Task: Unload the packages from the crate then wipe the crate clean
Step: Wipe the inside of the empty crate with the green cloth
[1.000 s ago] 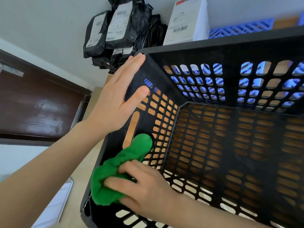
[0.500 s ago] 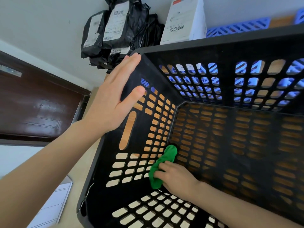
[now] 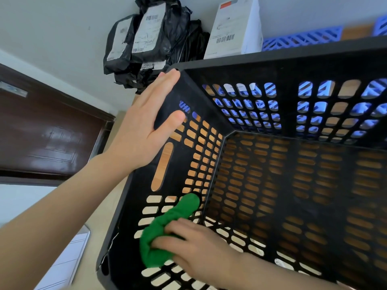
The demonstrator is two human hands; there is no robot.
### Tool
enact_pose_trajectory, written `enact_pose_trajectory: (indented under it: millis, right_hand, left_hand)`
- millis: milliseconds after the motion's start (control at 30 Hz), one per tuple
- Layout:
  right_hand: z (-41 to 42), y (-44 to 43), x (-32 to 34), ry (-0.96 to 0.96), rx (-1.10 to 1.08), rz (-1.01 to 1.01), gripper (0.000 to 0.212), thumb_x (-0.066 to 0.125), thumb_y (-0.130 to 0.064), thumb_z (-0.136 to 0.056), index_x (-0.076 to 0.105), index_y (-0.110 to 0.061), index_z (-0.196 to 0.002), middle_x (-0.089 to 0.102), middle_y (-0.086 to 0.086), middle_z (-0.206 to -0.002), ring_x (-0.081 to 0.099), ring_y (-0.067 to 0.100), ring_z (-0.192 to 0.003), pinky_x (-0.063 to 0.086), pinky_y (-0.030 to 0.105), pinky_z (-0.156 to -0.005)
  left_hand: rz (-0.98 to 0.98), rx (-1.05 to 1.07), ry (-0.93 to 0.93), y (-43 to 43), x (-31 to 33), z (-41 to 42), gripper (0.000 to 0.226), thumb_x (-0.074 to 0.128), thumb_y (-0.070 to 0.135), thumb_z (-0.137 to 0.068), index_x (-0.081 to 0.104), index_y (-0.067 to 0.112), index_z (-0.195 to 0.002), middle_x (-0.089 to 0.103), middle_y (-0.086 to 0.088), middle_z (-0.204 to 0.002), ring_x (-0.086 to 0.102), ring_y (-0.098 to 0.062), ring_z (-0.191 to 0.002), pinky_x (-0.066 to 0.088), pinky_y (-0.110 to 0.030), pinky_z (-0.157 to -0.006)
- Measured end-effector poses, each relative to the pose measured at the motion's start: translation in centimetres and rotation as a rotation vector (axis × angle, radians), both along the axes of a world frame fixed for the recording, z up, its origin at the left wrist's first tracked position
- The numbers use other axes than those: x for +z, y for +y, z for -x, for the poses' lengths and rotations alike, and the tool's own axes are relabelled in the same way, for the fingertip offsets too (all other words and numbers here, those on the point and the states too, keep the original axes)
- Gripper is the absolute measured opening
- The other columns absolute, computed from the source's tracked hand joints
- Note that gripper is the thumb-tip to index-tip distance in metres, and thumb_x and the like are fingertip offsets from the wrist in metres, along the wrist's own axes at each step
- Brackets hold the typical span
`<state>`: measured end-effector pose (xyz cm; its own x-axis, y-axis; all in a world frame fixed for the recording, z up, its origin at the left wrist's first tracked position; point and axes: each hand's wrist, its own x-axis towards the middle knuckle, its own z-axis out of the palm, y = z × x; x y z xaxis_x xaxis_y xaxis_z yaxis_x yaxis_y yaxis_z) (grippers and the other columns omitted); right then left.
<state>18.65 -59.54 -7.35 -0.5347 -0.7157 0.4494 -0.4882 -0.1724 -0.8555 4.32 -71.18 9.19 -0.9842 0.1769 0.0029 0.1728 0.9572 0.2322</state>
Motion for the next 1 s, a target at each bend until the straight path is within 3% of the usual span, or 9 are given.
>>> enact_pose_trajectory:
  millis: [167,267,400,533,633,800,900,1000]
  right_hand:
    - [0.9,1.4,-6.3,0.016,0.075,-0.573,0.046,0.046,-0.005,-0.092,0.045,-0.019,-0.135,0.050,0.007,-0.122,0.047,0.025,-0.114,0.048,0.040,-0.092]
    - [1.0,1.0,-6.8,-0.039,0.069,-0.651,0.045,0.046,-0.001,-0.092,0.047,-0.015,-0.135,0.048,0.010,-0.124,0.042,0.026,-0.117,0.045,0.040,-0.095]
    - [1.1,1.1,-6.7,-0.350,-0.056,-0.501,0.041,0.049,-0.004,-0.093,0.054,-0.022,-0.130,0.052,-0.003,-0.124,0.045,0.012,-0.120,0.035,0.023,-0.107]
    - [2.3,0.9,-5.1,-0.787,-0.429,-0.304,0.034,0.053,-0.002,-0.092,0.060,-0.027,-0.114,0.057,-0.015,-0.111,0.051,-0.005,-0.102,0.035,0.001,-0.091]
    - [4.9,0.2,-3.4,-1.114,-0.623,-0.184,0.022,0.050,-0.009,-0.096,0.057,-0.025,-0.111,0.060,-0.014,-0.099,0.055,0.000,-0.091,0.043,0.011,-0.079]
    - [11.2,-0.4,-2.3,-1.447,-0.889,0.000,0.017,0.048,-0.017,-0.098,0.054,-0.025,-0.112,0.061,-0.002,-0.104,0.059,0.017,-0.094,0.054,0.039,-0.085]
    - [15.5,-0.1,-1.7,-1.500,-1.059,0.140,0.013,0.054,-0.019,-0.096,0.051,-0.021,-0.109,0.058,0.001,-0.103,0.056,0.019,-0.096,0.044,0.029,-0.081]
    - [17.6,0.3,-1.7,-1.582,-1.074,0.189,0.028,0.060,-0.028,-0.092,0.048,-0.019,-0.115,0.053,-0.002,-0.101,0.052,0.016,-0.090,0.041,0.028,-0.078]
  left_hand:
    - [-0.001,0.001,-0.002,0.0,0.0,0.0,0.061,0.036,0.045,-0.098,0.023,0.026,-0.154,0.023,0.012,-0.160,0.015,-0.003,-0.148,0.020,-0.040,-0.121]
    - [-0.006,-0.001,-0.006,0.0,0.0,0.1,0.060,0.037,0.044,-0.098,0.023,0.026,-0.154,0.023,0.012,-0.160,0.015,-0.004,-0.148,0.020,-0.041,-0.121]
    - [-0.022,-0.003,-0.014,0.1,0.0,-0.1,0.061,0.038,0.044,-0.098,0.024,0.025,-0.154,0.022,0.013,-0.160,0.013,-0.002,-0.148,0.018,-0.035,-0.122]
    - [-0.027,-0.002,-0.013,0.1,0.1,0.0,0.060,0.038,0.043,-0.098,0.024,0.025,-0.154,0.022,0.013,-0.160,0.013,-0.002,-0.148,0.019,-0.037,-0.121]
    - [-0.026,-0.001,-0.017,0.1,0.1,0.0,0.061,0.038,0.044,-0.097,0.024,0.025,-0.154,0.022,0.013,-0.160,0.012,-0.002,-0.148,0.020,-0.039,-0.121]
    - [-0.029,-0.008,-0.019,0.1,0.2,0.1,0.062,0.039,0.043,-0.097,0.025,0.023,-0.153,0.022,0.013,-0.160,0.013,-0.004,-0.148,0.021,-0.043,-0.121]
    - [-0.031,-0.021,-0.016,0.1,0.2,0.2,0.062,0.040,0.042,-0.097,0.026,0.021,-0.153,0.023,0.012,-0.160,0.013,-0.005,-0.148,0.021,-0.044,-0.120]
    - [-0.032,-0.025,-0.017,0.0,0.1,0.3,0.062,0.041,0.042,-0.097,0.026,0.021,-0.153,0.023,0.011,-0.160,0.014,-0.006,-0.149,0.022,-0.045,-0.120]
